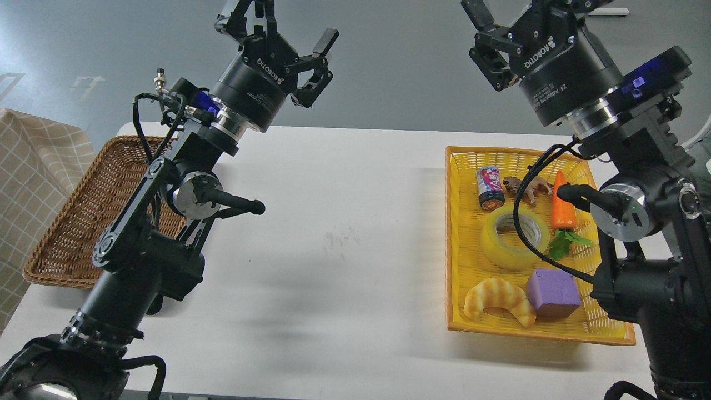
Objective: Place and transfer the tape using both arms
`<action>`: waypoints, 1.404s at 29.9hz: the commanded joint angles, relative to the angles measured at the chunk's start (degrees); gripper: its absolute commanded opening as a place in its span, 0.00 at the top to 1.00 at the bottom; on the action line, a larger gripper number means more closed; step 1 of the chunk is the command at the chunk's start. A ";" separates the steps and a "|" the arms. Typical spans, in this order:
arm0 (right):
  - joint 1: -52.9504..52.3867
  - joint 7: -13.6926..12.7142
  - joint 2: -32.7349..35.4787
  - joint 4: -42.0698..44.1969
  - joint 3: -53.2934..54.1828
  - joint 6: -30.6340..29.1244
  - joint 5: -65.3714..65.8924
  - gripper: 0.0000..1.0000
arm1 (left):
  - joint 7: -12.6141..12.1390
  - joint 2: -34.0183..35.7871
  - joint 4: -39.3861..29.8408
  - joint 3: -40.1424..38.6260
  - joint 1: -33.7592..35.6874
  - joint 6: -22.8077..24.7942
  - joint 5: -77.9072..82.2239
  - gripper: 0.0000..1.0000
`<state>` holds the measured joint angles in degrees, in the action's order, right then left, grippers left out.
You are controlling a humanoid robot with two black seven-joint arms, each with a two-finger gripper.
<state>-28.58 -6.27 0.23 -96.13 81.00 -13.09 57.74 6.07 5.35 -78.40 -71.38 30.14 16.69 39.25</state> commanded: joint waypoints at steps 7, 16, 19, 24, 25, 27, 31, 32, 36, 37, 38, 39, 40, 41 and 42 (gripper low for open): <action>0.10 -0.06 0.21 0.16 0.91 -0.01 -0.09 0.00 | 0.08 -0.26 0.01 0.02 0.35 0.01 -0.05 0.02; 0.45 -0.14 0.29 0.24 0.65 -0.01 -0.09 0.00 | 0.08 -0.35 0.44 -0.07 0.27 -0.43 -0.05 0.02; 0.54 -0.14 0.21 0.16 0.74 -0.01 -0.09 0.00 | 0.08 -0.52 0.53 -0.07 0.44 -0.43 -0.14 0.02; 0.63 -0.14 0.21 0.24 0.65 -0.01 -0.09 0.00 | 0.08 -0.61 0.53 -0.07 0.62 -0.43 -0.49 0.02; 0.63 -0.14 0.12 0.24 0.65 -0.01 -0.09 0.00 | 0.08 -0.61 0.53 -0.07 0.62 -0.43 -0.66 0.02; 0.63 -0.14 0.12 0.16 0.65 -0.01 -0.09 0.00 | 0.08 -0.61 0.53 -0.07 0.62 -0.52 -0.67 0.02; 0.63 -0.14 0.12 0.16 0.65 -0.01 -0.09 0.00 | 0.08 -0.61 0.53 0.02 0.62 -0.52 -0.67 0.02; 0.54 -0.14 0.12 0.24 0.65 -0.01 -0.09 0.00 | 0.08 -0.61 0.53 -0.07 0.62 -0.52 -0.67 0.02; 0.63 -0.32 0.12 0.24 0.47 -0.01 -0.09 0.00 | -0.01 -0.61 0.53 0.02 0.62 -0.61 -0.67 0.02; 0.63 -0.23 0.12 0.24 0.47 -0.01 -0.09 0.00 | -0.01 -0.52 0.53 0.02 0.62 -0.61 -0.67 0.02; 0.63 -0.32 0.03 0.24 0.47 -0.01 -0.09 0.00 | -0.01 -0.61 0.53 0.02 0.62 -0.61 -0.58 0.02; 0.63 -0.32 -0.06 0.24 0.39 -0.01 -0.09 0.00 | -0.01 -0.52 0.53 0.02 0.62 -0.61 -0.58 0.02; 0.63 -0.32 -0.06 0.24 0.30 -0.01 -0.09 0.00 | 0.08 -0.35 0.53 0.02 0.71 -0.52 -0.58 0.02; 0.63 -0.32 0.03 0.24 0.21 -0.01 -0.09 0.00 | 0.08 -0.34 0.45 -0.07 0.71 -0.61 -0.58 0.02; 0.63 -0.32 0.12 0.24 0.12 -0.01 -0.09 0.00 | 0.08 -0.34 0.44 -0.07 0.71 -0.52 -0.58 0.02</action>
<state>-27.95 -6.58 0.23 -95.90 81.35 -13.10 57.66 6.07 4.91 -77.87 -71.38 30.83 16.09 38.59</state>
